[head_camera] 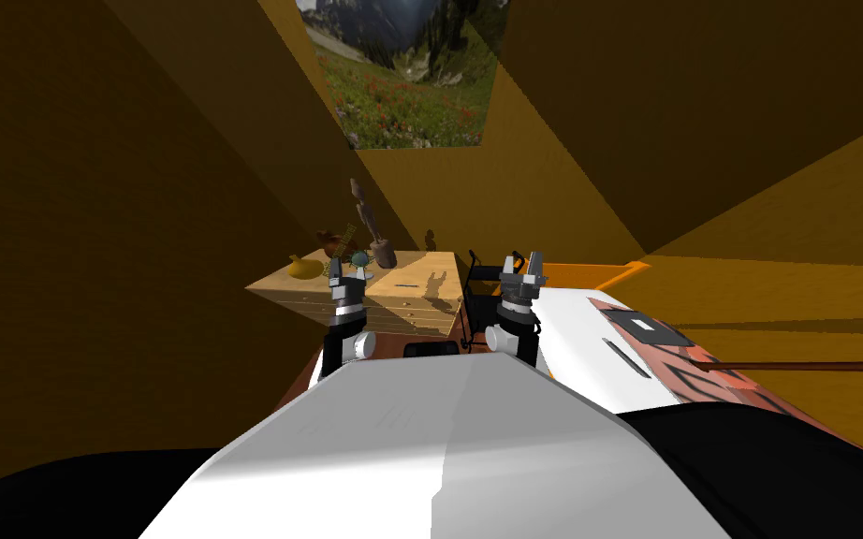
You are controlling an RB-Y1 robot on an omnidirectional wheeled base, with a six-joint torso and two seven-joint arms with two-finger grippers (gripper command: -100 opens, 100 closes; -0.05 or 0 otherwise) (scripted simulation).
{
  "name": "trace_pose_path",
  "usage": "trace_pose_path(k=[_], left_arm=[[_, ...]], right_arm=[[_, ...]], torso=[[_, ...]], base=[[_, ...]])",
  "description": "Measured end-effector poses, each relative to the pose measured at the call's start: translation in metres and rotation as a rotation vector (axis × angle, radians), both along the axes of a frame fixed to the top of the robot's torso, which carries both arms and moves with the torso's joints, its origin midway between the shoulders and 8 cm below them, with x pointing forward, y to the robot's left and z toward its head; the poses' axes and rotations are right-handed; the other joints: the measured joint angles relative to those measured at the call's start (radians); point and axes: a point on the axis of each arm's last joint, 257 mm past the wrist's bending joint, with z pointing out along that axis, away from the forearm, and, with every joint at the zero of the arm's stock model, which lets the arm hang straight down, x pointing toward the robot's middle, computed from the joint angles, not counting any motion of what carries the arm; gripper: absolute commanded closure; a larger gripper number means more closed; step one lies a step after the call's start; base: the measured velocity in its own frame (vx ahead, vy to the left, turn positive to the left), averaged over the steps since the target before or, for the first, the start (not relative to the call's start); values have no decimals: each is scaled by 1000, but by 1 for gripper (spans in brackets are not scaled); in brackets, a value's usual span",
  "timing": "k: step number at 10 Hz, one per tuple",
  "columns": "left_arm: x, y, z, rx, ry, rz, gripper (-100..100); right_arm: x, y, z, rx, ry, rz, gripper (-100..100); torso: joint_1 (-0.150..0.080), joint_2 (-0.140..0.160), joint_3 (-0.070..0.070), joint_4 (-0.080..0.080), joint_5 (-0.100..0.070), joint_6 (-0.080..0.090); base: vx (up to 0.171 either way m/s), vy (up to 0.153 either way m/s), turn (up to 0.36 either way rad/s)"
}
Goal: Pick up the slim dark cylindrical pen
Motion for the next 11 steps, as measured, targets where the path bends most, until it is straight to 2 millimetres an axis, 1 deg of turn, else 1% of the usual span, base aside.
trace_pose_path(k=[1,2,4,5,6,7,8,11], left_arm=[[3,-2,-2,13,7,-11,-100],[10,-5,-4,29,18,-27,-100],[26,-10,-11,63,55,-61,-100],[35,-12,-20,80,83,-77,-100],[41,-14,-20,87,92,-85,-100],[52,-14,-23,99,111,-94,-100],[64,-13,-31,114,142,-105,-100],[90,-14,-38,136,190,-123,-100]], right_arm=[[0,0,0,0,0,0,0],[0,0,0,0,0,0,0],[0,0,0,0,0,0,0],[0,0,0,0,0,0,0],[0,0,0,0,0,0,0],[0,0,0,0,0,0,0],[0,0,0,0,0,0,0],[0,0,0,0,0,0,0]], torso=[[0,1,0,0,0,0],[1,1,1,0,0,0],[2,3,2,1,0,0],[2,3,2,1,0,0],[1,3,2,1,0,0],[1,2,1,0,0,0],[2,3,1,1,0,0],[1,2,1,0,0,0]], base=[[-33,7,-8],[-44,10,-11],[-54,17,-12],[-40,13,-4],[-38,16,-7],[-51,21,-13],[-42,14,-5],[-40,8,-5]])
